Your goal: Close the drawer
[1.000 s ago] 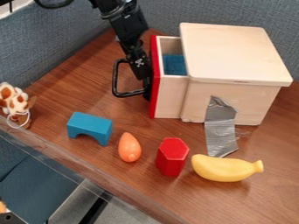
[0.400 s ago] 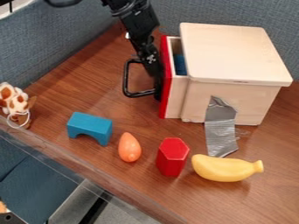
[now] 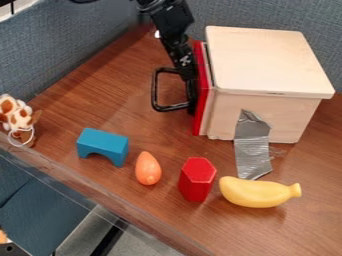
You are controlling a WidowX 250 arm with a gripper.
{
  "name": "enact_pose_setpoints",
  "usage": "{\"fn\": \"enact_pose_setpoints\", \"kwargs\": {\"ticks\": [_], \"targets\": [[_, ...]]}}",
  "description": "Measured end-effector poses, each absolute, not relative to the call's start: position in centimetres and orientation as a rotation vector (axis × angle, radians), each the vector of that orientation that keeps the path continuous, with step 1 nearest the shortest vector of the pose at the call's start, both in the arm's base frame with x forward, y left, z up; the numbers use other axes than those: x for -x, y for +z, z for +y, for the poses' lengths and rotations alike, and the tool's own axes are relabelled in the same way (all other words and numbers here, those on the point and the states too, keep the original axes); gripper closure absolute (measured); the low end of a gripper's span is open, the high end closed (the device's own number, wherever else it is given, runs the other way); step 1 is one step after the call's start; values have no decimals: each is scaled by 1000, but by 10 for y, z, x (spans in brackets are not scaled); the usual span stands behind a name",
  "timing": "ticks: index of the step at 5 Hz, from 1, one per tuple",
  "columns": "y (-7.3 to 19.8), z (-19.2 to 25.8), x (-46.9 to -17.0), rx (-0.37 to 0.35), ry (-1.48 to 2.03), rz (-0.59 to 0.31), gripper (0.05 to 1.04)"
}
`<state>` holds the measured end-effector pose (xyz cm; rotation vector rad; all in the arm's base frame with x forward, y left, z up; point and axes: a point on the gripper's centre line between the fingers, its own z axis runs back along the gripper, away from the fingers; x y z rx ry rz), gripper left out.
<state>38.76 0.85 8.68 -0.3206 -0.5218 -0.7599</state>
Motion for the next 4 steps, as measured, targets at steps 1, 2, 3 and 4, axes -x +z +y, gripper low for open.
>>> {"fn": "enact_pose_setpoints", "kwargs": {"ticks": [1,2,3,4], "targets": [[91,5,-393,325,-752,-535,83],[87,4,-395,332,-747,-533,82],[85,3,-394,335,-750,-536,82],[81,6,-391,313,-762,-519,83]]}}
